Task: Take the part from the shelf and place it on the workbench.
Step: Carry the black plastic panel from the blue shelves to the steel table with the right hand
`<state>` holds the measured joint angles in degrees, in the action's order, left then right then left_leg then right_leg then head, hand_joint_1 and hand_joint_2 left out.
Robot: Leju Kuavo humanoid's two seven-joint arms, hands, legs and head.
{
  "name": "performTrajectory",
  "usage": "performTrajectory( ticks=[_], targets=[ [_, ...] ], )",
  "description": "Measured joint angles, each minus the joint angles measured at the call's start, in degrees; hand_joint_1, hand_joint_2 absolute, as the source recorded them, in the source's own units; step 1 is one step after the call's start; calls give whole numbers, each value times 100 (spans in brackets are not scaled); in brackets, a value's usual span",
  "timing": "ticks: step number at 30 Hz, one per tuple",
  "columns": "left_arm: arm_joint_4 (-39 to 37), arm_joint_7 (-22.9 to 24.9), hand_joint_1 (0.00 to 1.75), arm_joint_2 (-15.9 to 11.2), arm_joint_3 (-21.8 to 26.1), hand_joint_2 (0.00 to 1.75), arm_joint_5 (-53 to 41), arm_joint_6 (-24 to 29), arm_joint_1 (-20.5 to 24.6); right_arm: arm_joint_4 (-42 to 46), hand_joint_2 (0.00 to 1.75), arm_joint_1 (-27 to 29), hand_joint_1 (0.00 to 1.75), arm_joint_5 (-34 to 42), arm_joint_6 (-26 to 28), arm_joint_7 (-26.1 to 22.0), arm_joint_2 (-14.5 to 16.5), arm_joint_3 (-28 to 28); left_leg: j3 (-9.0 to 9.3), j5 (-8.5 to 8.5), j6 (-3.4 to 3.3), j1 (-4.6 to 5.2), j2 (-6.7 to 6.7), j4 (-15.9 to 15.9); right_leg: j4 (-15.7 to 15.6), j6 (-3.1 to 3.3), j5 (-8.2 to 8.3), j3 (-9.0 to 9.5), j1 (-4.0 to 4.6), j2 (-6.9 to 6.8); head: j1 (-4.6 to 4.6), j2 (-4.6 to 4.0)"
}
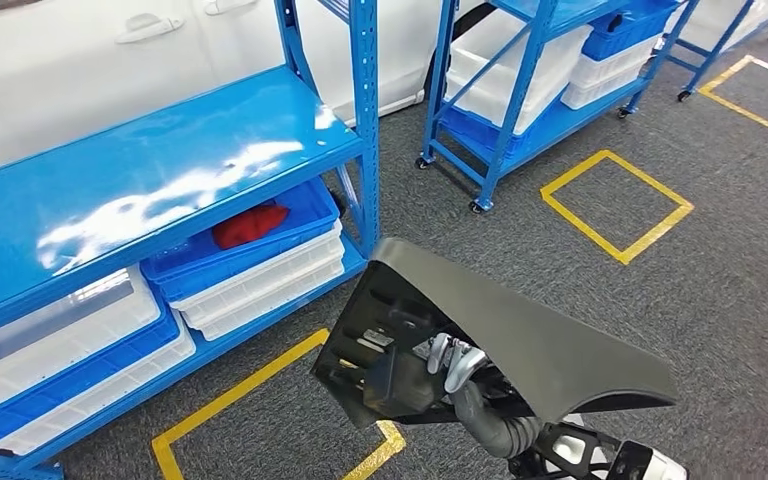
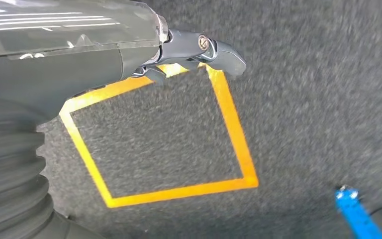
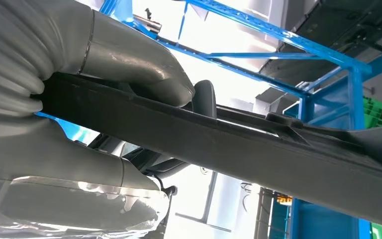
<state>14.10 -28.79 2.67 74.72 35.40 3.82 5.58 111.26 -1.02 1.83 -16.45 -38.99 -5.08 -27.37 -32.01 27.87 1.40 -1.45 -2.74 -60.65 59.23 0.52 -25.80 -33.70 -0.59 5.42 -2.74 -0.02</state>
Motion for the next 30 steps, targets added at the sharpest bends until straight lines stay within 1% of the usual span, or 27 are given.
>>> performTrajectory(
  ticks=[1,2,3,4,5,6,8,9,10,11,12,13,14,15,16,17,19,20,21,23,24,25,26,27,28,29,30],
  targets=[
    [0,-2,0,8,2,175,-2,-2,1,-14,175,-29,175,9,-5,0,2,-2,45,-7,-17,-3,-73,115,21,-38,3,-32,0,54,1,0],
    [0,-4,0,16,3,175,-3,-3,8,-25,175,-50,175,18,-7,0,3,-3,51,9,-44,9,-80,136,24,-80,18,-60,-5,108,1,0],
    [0,-7,0,25,3,175,3,-3,17,-34,175,-63,175,25,-7,0,3,-4,48,-8,-84,13,-30,138,10,-120,38,-78,-19,162,0,0],
    [0,-8,0,36,3,175,15,-4,31,-41,175,-69,175,31,-5,0,3,-4,52,-30,-127,14,31,159,21,-153,36,-94,-27,153,1,0],
    [0,-9,0,45,3,175,28,-6,43,-48,175,-83,175,34,-2,0,3,-4,53,-51,-171,13,93,182,97,-182,-17,-139,-26,59,1,0],
    [0,-9,0,53,3,175,42,-8,46,-55,175,-104,175,35,6,-1,3,-4,52,-70,-208,10,164,204,280,-205,-133,-230,-21,-84,1,0],
    [0,-9,0,58,3,175,48,-11,32,-67,175,-134,175,35,36,-1,3,-4,43,-77,-248,30,308,216,963,-240,-494,-556,-16,-400,2,0],
    [0,-9,0,58,3,175,49,-10,20,-73,175,-128,175,33,59,-1,2,-2,38,-75,-257,42,386,216,1318,-253,-634,-723,-20,-466,1,0],
    [0,-11,0,60,3,175,51,-8,14,-75,175,-100,175,29,90,0,-5,4,35,-71,-261,51,460,215,1537,-257,-685,-822,-22,-498,1,0],
    [0,-14,0,61,2,175,52,-5,14,-73,175,-59,175,24,122,0,-14,14,36,-66,-264,59,529,215,1548,-250,-631,-818,-21,-515,1,0],
    [0,-17,0,67,-1,175,53,2,18,-61,175,-9,175,20,155,0,-28,33,42,-60,-264,66,589,215,1336,-233,-487,-698,-17,-536,1,0],
    [0,-23,0,78,-4,175,53,13,25,-34,175,42,175,22,179,0,-49,63,53,-52,-260,75,641,215,954,-199,-297,-487,-4,-593,1,0],
    [0,-33,0,94,-8,175,53,24,31,0,175,83,175,30,185,0,-71,98,66,-40,-249,92,691,214,548,-150,-164,-272,30,-712,1,0],
    [0,-47,0,110,-11,175,53,35,35,34,175,118,175,39,177,0,-95,139,76,-28,-232,108,737,213,227,-100,-73,-108,64,-807,1,0],
    [0,-64,0,122,-16,175,53,43,39,63,175,156,175,50,159,-1,-116,183,87,-17,-210,121,786,213,33,-58,-40,-18,97,-873,1,0],
    [0,-76,0,129,-26,175,54,45,44,78,175,202,175,56,137,-1,-141,231,96,-7,-185,131,836,219,-28,-28,-56,-4,122,-888,1,0],
    [0,-76,0,133,-51,175,56,47,63,100,175,318,175,74,112,-2,-200,324,126,17,-131,132,901,231,-72,14,-26,1,100,-763,1,0],
    [0,-60,0,134,-62,175,57,47,72,119,175,367,175,93,106,-2,-233,367,125,67,-104,128,833,186,-110,39,-4,21,76,-707,1,0],
    [0,-38,0,136,-68,175,58,51,74,139,175,397,175,114,103,-2,-255,399,77,178,-83,123,716,37,-146,67,21,41,53,-648,1,0],
    [0,11,0,125,-71,175,57,74,52,166,175,433,175,158,97,-2,-276,453,-191,537,-52,108,434,-602,-174,101,42,59,34,-524,1,0],
    [0,32,0,117,-71,175,57,89,35,167,175,453,175,173,95,-2,-282,476,-368,704,-42,104,368,-986,-171,109,43,57,36,-457,0,0],
    [0,50,0,110,-70,175,58,104,19,167,175,477,175,186,93,-2,-290,500,-505,780,-29,99,340,-1263,-165,111,41,57,35,-384,0,0],
    [0,65,0,105,-70,175,59,115,8,167,175,498,175,195,93,-2,-297,524,-558,739,-19,90,330,-1345,-155,108,37,58,32,-309,0,0],
    [0,73,0,105,-70,175,60,121,3,168,175,511,175,203,94,-2,-303,544,-507,584,-11,77,323,-1198,-137,99,31,59,27,-231,1,0],
    [0,77,0,104,-70,175,61,126,2,170,175,518,175,207,95,-2,-307,562,-370,357,-4,58,289,-865,-109,82,19,59,19,-154,1,0],
    [0,78,0,104,-70,175,60,127,3,175,175,521,175,210,96,-2,-311,578,-206,176,-1,35,187,-487,-73,58,1,49,12,-85,1,0],
    [0,75,0,103,-71,175,60,127,3,181,175,524,175,211,97,-2,-315,593,-71,54,-6,19,84,-163,-25,30,-17,25,13,-19,1,0]
  ],
)
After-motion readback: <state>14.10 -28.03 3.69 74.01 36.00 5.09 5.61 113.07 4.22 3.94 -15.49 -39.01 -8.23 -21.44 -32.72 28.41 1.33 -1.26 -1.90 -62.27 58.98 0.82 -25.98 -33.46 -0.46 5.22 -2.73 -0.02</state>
